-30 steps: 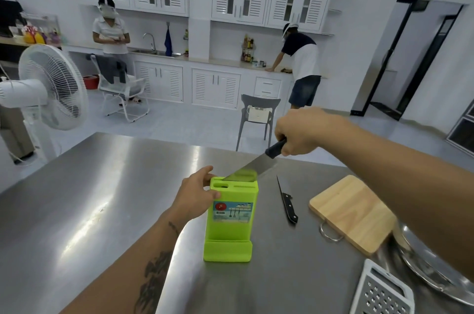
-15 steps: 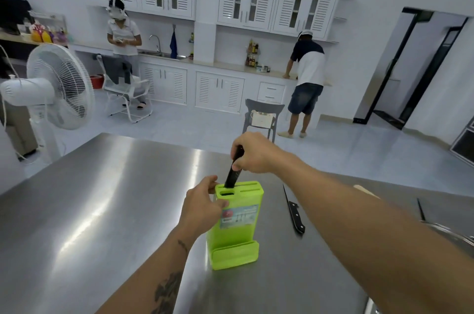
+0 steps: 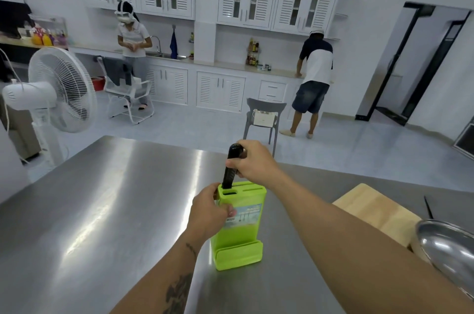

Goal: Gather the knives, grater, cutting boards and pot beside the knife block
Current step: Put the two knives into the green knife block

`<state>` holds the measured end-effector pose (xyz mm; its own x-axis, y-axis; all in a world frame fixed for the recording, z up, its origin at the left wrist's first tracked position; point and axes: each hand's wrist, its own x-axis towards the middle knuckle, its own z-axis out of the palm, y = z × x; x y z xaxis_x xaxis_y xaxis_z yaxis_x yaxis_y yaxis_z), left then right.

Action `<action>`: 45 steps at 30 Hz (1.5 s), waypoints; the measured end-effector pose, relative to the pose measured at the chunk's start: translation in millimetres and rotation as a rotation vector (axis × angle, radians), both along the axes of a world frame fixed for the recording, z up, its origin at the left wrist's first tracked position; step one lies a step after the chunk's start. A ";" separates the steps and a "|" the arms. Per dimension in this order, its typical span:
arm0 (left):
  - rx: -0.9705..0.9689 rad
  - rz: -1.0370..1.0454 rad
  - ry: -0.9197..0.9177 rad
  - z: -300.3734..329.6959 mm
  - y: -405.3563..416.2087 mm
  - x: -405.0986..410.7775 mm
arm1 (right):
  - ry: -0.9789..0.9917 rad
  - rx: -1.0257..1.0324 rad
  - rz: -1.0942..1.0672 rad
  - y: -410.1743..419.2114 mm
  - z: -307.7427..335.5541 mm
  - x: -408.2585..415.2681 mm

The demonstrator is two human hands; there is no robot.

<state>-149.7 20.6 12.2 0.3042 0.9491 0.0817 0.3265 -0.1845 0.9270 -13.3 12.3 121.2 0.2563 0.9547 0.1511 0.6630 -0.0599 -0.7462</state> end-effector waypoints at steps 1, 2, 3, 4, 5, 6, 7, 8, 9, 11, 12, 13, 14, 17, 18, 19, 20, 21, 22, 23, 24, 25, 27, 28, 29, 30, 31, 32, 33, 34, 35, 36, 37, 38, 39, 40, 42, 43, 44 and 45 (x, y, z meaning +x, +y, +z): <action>0.010 0.004 0.010 1.2 -0.1 -0.2 | 0.015 0.008 -0.008 1.0 -1.9 -1.8; 0.014 0.006 0.021 2.3 -0.2 -0.1 | 0.024 0.012 -0.018 2.3 -3.5 -2.6; 0.017 0.009 0.029 3.2 -0.1 0.4 | 0.033 0.014 -0.024 2.8 -4.3 -3.0; 0.018 0.016 0.040 3.2 0.3 0.7 | 0.045 0.017 -0.026 2.2 -4.4 -4.0; 0.020 0.022 0.050 3.9 0.3 1.2 | 0.061 0.021 -0.028 1.2 -5.0 -5.3; 0.022 0.026 0.061 4.1 0.6 1.9 | 0.075 0.023 -0.035 -0.1 -6.3 -6.5; 0.024 0.026 0.071 4.4 0.8 2.8 | 0.084 0.024 -0.046 -1.8 -8.3 -7.3; 0.026 0.024 0.082 4.1 1.3 3.6 | 0.086 0.026 -0.059 -3.9 -10.4 -8.3; 0.028 0.022 0.090 4.0 1.3 3.9 | 0.090 0.031 -0.070 -5.6 -12.9 -9.1; 0.032 0.026 0.110 4.0 0.5 4.0 | 0.127 0.039 -0.081 -8.0 -17.2 -9.9; 0.036 0.031 0.119 4.9 -0.9 3.9 | 0.157 0.039 -0.083 -8.6 -18.8 -9.6; 0.042 0.038 0.126 5.9 -2.2 3.9 | 0.180 0.037 -0.085 -9.2 -19.8 -9.1; 0.047 0.046 0.131 6.7 -3.8 4.1 | 0.197 0.034 -0.087 -9.8 -20.6 -8.1; 0.069 0.081 0.136 9.0 -9.8 4.9 | 0.220 0.031 -0.087 -12.2 -23.8 -3.0; 0.069 0.098 0.125 9.6 -12.3 5.1 | 0.225 0.031 -0.087 -13.8 -24.9 -0.7; 0.063 0.116 0.108 10.6 -15.1 5.1 | 0.229 0.033 -0.085 -15.8 -26.1 1.9; 0.059 0.135 0.093 11.5 -17.5 5.1 | 0.230 0.032 -0.085 -17.7 -27.6 4.5; 0.060 0.152 0.088 13.2 -20.2 4.8 | 0.228 0.032 -0.083 -20.7 -28.6 7.0; 0.061 0.169 0.081 14.3 -22.4 4.0 | 0.220 0.032 -0.082 -23.6 -30.1 9.3; 0.062 0.186 0.073 15.2 -24.7 2.8 | 0.211 0.031 -0.080 -27.1 -31.4 11.4; 0.064 0.206 0.059 16.2 -26.7 1.6 | 0.201 0.032 -0.077 -30.9 -32.9 13.6; 0.074 0.230 0.047 16.6 -28.4 0.0 | 0.190 0.033 -0.073 -34.9 -34.8 16.1; 0.106 0.283 0.016 21.2 -33.8 -3.4 | 0.143 0.036 -0.061 -45.4 -37.6 22.6; 0.120 0.291 -0.008 23.8 -36.5 -4.7 | 0.116 0.034 -0.051 -51.7 -38.6 26.9; 0.118 0.276 -0.040 28.5 -40.6 -4.8 | 0.095 0.029 -0.039 -58.4 -39.8 32.3; 0.104 0.242 -0.075 33.2 -44.6 -4.3 | 0.078 0.022 -0.032 -65.1 -41.0 38.0; 0.101 0.205 -0.099 37.0 -47.3 -3.3 | 0.061 0.018 -0.030 -72.5 -41.7 44.5; 0.105 0.171 -0.111 39.2 -47.9 -1.6 | 0.045 0.017 -0.035 -80.2 -42.2 50.9; 0.109 0.136 -0.109 40.8 -48.1 1.3 | 0.027 0.019 -0.044 -88.3 -42.6 57.9; 0.099 0.093 -0.121 41.5 -47.3 5.4 | 0.011 0.024 -0.058 -97.2 -42.5 65.6; 0.073 0.045 -0.121 42.7 -46.6 10.8 | -0.008 0.029 -0.077 -107.1 -41.8 74.3; 0.039 -0.003 -0.128 46.3 -48.0 18.3 | -0.023 0.032 -0.097 -118.4 -40.4 83.8; 0.007 -0.047 -0.135 48.8 -49.7 27.6 | -0.040 0.028 -0.120 -130.8 -39.4 94.6; -0.017 -0.087 -0.150 50.8 -51.7 38.8 | -0.053 0.026 -0.142 -144.1 -38.5 106.0; -0.030 -0.127 -0.165 53.6 -55.1 52.2 | -0.069 0.028 -0.169 -158.1 -37.7 118.4; -0.034 -0.168 -0.171 55.1 -58.7 66.4 | -0.087 0.034 -0.201 -172.2 -37.5 131.7; -0.046 -0.238 -0.166 56.2 -67.4 97.7 | -0.112 0.040 -0.267 -200.8 -36.8 159.9; -0.059 -0.269 -0.166 56.5 -73.3 115.6 | -0.117 0.037 -0.303 -215.7 -35.6 174.6; -0.067 -0.300 -0.163 56.1 -80.0 133.4 | -0.118 0.036 -0.339 -230.3 -35.2 190.2; -0.075 -0.337 -0.160 56.0 -88.4 151.3 | -0.116 0.032 -0.379 -245.5 -34.2 205.0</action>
